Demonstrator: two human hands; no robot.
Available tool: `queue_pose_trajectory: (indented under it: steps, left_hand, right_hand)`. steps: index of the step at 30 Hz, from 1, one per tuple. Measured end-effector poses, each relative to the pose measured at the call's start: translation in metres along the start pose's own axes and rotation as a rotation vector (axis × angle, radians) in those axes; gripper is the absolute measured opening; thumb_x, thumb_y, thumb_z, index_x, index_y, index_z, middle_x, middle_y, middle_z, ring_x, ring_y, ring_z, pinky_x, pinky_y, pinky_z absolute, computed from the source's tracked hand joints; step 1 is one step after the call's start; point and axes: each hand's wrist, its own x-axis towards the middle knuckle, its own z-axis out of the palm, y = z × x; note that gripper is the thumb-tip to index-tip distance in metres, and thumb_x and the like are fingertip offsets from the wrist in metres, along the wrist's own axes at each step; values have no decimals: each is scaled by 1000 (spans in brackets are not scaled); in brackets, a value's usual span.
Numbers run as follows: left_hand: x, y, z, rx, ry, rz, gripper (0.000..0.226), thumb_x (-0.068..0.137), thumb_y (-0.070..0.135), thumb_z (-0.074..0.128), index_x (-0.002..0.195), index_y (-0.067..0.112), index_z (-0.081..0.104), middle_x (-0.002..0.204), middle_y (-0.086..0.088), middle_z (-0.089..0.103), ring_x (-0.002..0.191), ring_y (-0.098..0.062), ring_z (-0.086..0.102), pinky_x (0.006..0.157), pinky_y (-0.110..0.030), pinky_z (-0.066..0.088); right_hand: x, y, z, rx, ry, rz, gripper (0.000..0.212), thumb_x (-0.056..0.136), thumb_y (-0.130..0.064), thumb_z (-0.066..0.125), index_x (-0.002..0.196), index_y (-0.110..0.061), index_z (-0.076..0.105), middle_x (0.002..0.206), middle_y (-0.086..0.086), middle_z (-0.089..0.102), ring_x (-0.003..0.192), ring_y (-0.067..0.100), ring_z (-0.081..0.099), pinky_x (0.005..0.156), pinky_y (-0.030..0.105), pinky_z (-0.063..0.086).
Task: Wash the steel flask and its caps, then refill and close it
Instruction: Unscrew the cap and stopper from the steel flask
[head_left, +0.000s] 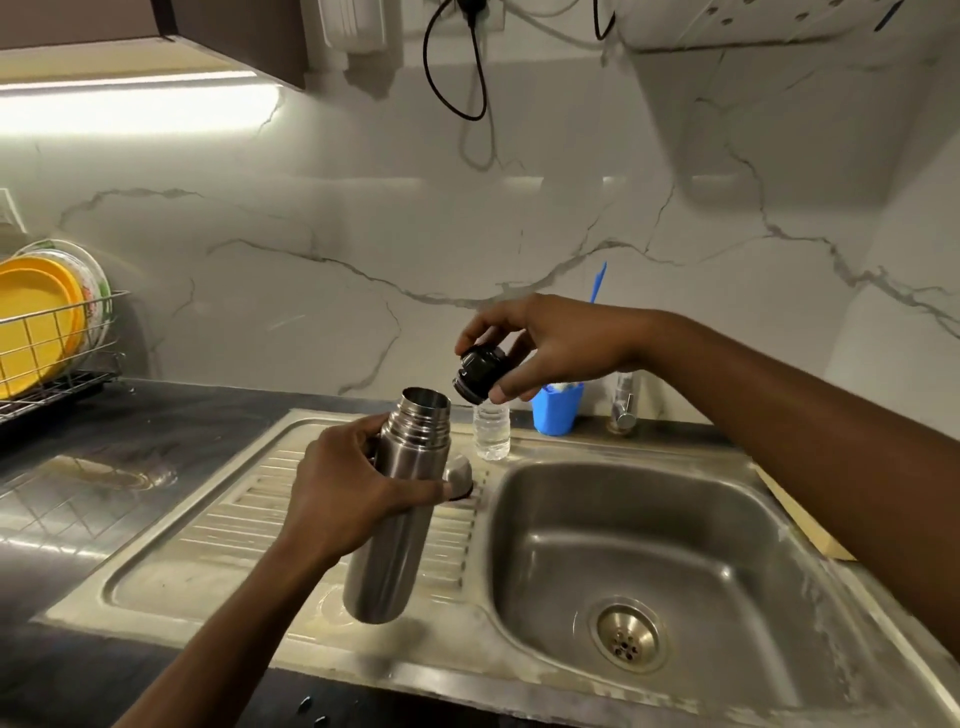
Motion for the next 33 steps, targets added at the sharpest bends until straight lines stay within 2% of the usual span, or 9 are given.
queue_pose_trajectory:
  steps: [2, 8, 11, 15, 20, 25, 28, 30, 33]
  left_hand:
    - [-1, -6, -9, 4, 28, -13, 60, 42, 68, 90, 92, 38, 74, 82, 13, 77, 75, -10, 74, 76, -50, 64]
    - [-4, -17, -27, 15, 62, -30, 58, 42, 65, 92, 92, 42, 73, 83, 14, 77, 77, -8, 74, 77, -50, 64]
    - [-6, -19, -28, 14, 62, -21, 54, 48, 57, 97, 94, 44, 73, 85, 16, 77, 78, -7, 74, 78, -50, 64]
    - [-7, -21, -28, 23, 52, -21, 61, 42, 67, 88, 96, 45, 72, 87, 16, 77, 80, -8, 74, 79, -49, 64]
    - [-6, -18, -26, 65, 34, -7, 62, 42, 69, 87, 97, 44, 72, 87, 18, 76, 79, -5, 73, 78, -46, 64]
    - [-3, -12, -19, 102, 50, -2, 65, 41, 70, 87, 98, 45, 70, 86, 20, 75, 76, 0, 71, 76, -43, 64]
    - [-3, -5, -14, 127, 41, 15, 74, 44, 64, 94, 111, 43, 71, 92, 20, 76, 81, -2, 72, 78, -44, 65]
    - [-3, 0, -9, 159, 26, 35, 83, 43, 68, 91, 119, 43, 69, 94, 20, 75, 83, -2, 72, 78, -42, 64]
    - [1, 9, 2, 240, 6, 74, 78, 43, 74, 84, 115, 49, 67, 87, 23, 74, 79, -1, 70, 74, -38, 62]
  right_hand:
    - [17, 12, 15, -40, 12, 37, 50, 85, -18, 86, 129, -28, 64, 127, -2, 64, 100, 16, 72, 79, 32, 65]
    - [71, 52, 98, -366, -103, 119, 57, 81, -32, 87, 132, -29, 62, 127, -1, 66, 109, 19, 63, 91, 35, 55]
    - [87, 67, 135, -383, -152, 131, 57, 81, -32, 87, 132, -27, 63, 128, 0, 66, 111, 20, 61, 89, 35, 53]
    - [97, 83, 161, -380, -218, 152, 55, 83, -28, 84, 133, -29, 61, 124, 0, 64, 109, 22, 60, 83, 32, 48]
    - [97, 95, 168, -406, -243, 163, 59, 83, -28, 82, 137, -33, 59, 126, 0, 62, 110, 23, 60, 87, 38, 52]
    - [86, 102, 170, -363, -197, 142, 60, 87, -27, 81, 141, -29, 57, 127, 0, 60, 115, 23, 59, 83, 32, 43]
    - [78, 103, 164, -313, -156, 127, 70, 84, -28, 85, 146, -30, 52, 133, -1, 63, 116, 19, 59, 86, 31, 42]
    - [67, 103, 152, -258, -121, 141, 74, 82, -27, 86, 148, -32, 52, 134, -4, 65, 108, 13, 61, 87, 30, 44]
    - [37, 102, 128, -208, -31, 163, 61, 84, -31, 83, 140, -33, 60, 132, -9, 66, 101, 7, 64, 90, 33, 54]
